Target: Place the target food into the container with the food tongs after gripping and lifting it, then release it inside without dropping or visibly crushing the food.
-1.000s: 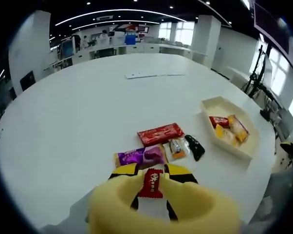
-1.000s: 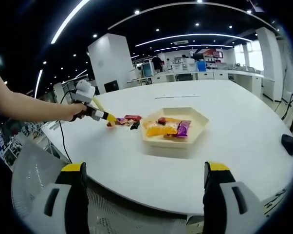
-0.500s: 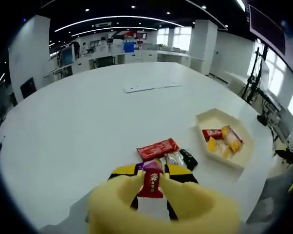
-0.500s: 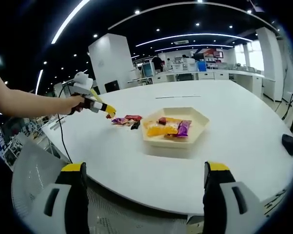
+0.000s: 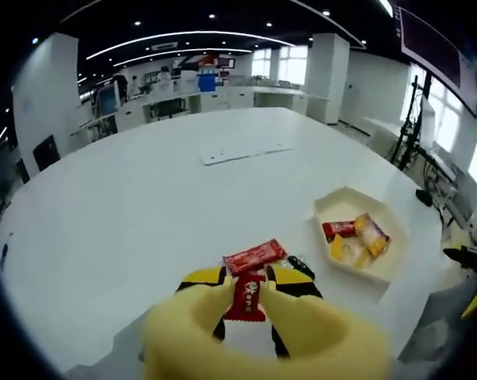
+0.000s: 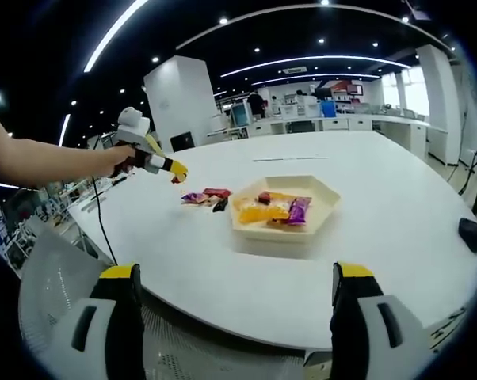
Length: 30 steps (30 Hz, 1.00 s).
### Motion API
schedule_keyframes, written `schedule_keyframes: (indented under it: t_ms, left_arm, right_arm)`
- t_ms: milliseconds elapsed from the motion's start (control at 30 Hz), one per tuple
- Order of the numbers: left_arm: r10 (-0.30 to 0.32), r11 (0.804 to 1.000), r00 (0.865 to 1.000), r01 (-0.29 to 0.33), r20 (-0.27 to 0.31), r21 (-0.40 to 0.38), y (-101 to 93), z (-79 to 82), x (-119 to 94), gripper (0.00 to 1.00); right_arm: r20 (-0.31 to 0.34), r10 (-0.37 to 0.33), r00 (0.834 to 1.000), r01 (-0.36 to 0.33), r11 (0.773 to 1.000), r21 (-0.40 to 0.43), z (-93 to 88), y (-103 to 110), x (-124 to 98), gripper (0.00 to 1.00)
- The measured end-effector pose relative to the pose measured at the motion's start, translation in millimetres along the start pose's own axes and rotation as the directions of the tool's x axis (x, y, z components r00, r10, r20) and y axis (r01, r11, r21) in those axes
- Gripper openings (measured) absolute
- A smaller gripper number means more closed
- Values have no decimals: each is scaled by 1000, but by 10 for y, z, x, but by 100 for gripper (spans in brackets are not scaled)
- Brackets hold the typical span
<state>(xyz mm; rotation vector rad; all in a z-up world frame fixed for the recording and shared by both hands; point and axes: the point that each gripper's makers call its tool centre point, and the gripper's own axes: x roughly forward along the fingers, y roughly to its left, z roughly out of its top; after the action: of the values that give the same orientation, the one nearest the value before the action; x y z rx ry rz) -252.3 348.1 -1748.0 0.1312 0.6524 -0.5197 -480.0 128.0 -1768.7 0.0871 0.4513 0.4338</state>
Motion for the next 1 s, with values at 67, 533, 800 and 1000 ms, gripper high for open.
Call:
schedule_keyframes:
  t_ms: [67,533,800,1000]
  left_arm:
    - [2,1000,1000,-2,6,5,-19,46,-14,17]
    - [-15,1000,1000,14,24,16,-153,229,-50,17]
    - [-22,999,999,21,26,26,-228,282,-42,17]
    - [-30,999,999,29,24,32,-292,297,-4,17]
  right_arm:
    - [3,-2,1000,2,1000,-1,6,-1,-1,100]
    - [-5,2,1000,-2,1000,0,-5,4,2,100]
    - [-3,5,1000,-5,1000,2,-5,6,3,100]
    - [-4,6,1000,-6,1000,2,-8,6,4,100]
